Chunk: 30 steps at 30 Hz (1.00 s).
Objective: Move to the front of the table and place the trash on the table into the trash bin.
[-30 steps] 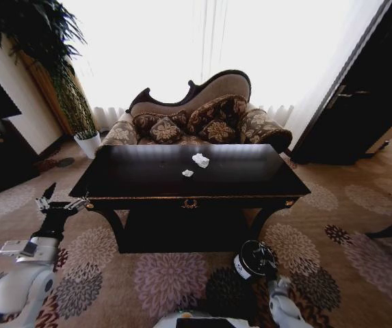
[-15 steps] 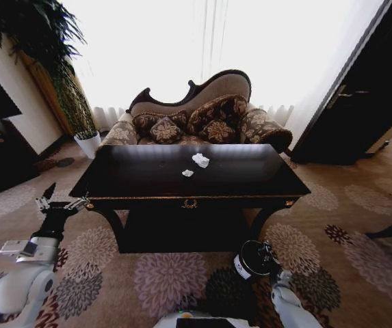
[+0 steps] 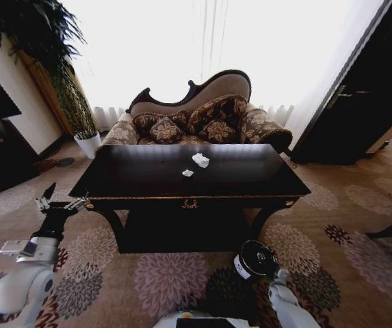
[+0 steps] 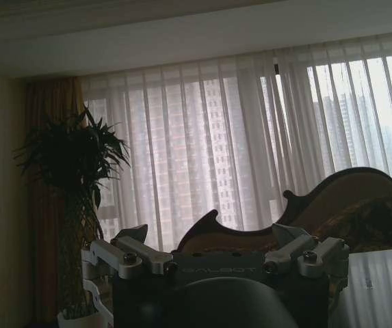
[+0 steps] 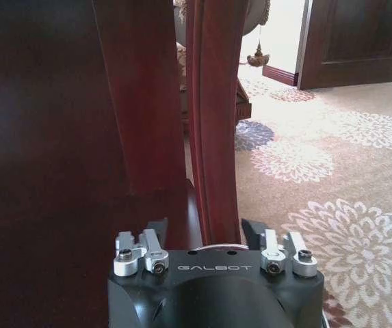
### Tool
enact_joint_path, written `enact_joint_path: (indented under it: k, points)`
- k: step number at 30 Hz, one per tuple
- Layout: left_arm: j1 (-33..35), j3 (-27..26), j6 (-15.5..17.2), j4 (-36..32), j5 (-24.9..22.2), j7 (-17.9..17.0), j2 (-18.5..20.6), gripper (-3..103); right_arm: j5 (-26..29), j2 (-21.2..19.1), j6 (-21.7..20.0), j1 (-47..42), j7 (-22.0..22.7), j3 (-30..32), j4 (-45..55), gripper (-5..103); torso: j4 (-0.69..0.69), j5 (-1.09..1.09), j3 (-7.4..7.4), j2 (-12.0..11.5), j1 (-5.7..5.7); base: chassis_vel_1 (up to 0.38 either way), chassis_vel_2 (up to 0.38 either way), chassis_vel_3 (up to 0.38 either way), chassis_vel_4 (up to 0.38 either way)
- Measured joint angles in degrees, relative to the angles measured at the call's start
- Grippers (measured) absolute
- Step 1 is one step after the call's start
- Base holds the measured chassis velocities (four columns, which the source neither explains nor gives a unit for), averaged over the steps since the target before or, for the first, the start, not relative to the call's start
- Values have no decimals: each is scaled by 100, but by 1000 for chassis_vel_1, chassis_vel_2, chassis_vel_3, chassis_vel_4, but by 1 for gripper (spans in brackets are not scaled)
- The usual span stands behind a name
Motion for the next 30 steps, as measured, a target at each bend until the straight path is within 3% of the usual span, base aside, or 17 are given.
enact_joint_path:
  k: [2, 5, 6, 9, 16, 20, 30]
  points:
    - [0, 0, 0, 0, 0, 0, 0, 100, -4, 10, -1, -15, 1, 0, 23, 65, 0, 0, 0, 0, 0, 0, 0, 0, 0]
    - [0, 0, 0, 0, 0, 0, 0, 100, -44, 44, -1, -112, 3, -4, 135, 82, 0, 0, 0, 0, 0, 0, 0, 0, 0]
    - [0, 0, 0, 0, 0, 0, 0, 100, -44, 44, -1, -112, 3, -4, 135, 82, 0, 0, 0, 0, 0, 0, 0, 0, 0]
    - [0, 0, 0, 0, 0, 0, 0, 100, -48, 104, 6, -319, 8, 11, 406, 97, 0, 0, 0, 0, 0, 0, 0, 0, 0]
    - [0, 0, 0, 0, 0, 0, 0, 100, -32, 212, 88, -903, 6, 52, 1195, 100, -1, 0, 0, 0, -1, 0, 0, 0, 0]
    - [0, 0, 0, 0, 0, 0, 0, 100, -186, 307, 397, -1313, 5, 192, 1799, 100, 1, 0, -1, 0, 0, 0, 0, 0, 0]
    - [0, 0, 0, 0, 0, 0, 0, 100, -210, 528, 685, -2100, -63, 460, 2957, 100, 1, -1, -1, 1, -1, 0, 0, 0, 0]
